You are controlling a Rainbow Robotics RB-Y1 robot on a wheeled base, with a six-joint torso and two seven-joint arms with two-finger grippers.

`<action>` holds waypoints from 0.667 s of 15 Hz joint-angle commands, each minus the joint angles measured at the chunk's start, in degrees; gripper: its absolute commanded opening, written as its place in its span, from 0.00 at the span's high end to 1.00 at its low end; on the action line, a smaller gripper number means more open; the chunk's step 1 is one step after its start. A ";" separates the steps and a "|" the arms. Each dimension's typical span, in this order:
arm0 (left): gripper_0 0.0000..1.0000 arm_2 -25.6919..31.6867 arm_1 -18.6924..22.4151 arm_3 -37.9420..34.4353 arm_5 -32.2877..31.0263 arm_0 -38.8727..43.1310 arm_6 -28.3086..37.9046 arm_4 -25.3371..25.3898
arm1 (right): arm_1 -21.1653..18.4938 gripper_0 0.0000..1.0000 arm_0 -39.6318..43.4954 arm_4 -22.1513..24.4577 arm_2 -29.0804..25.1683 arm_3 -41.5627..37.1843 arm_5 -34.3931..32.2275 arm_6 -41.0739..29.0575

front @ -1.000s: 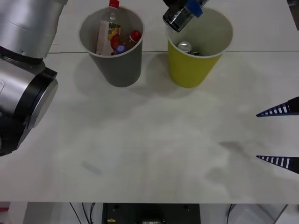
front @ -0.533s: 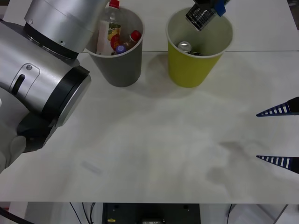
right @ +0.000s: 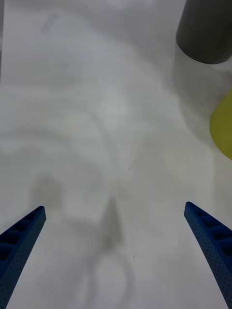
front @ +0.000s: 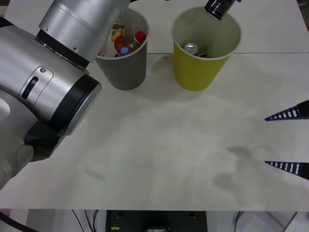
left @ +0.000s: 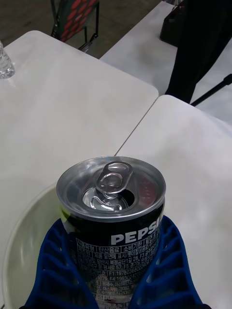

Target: Put the can into the green bin and the plastic bottle into the gray bin

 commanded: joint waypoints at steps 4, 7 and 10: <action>0.00 0.00 -0.01 0.52 0.27 0.15 -1.00 -0.17 | 0.00 0.00 0.00 0.00 0.00 0.00 0.00 0.00; 0.00 0.00 0.60 1.31 -1.22 0.15 -2.23 0.09 | 0.00 0.00 0.00 0.00 0.00 0.00 0.00 0.00; 0.00 0.00 4.12 1.22 -6.14 0.15 -6.36 4.92 | 0.00 0.00 0.00 0.00 0.00 0.00 0.00 0.00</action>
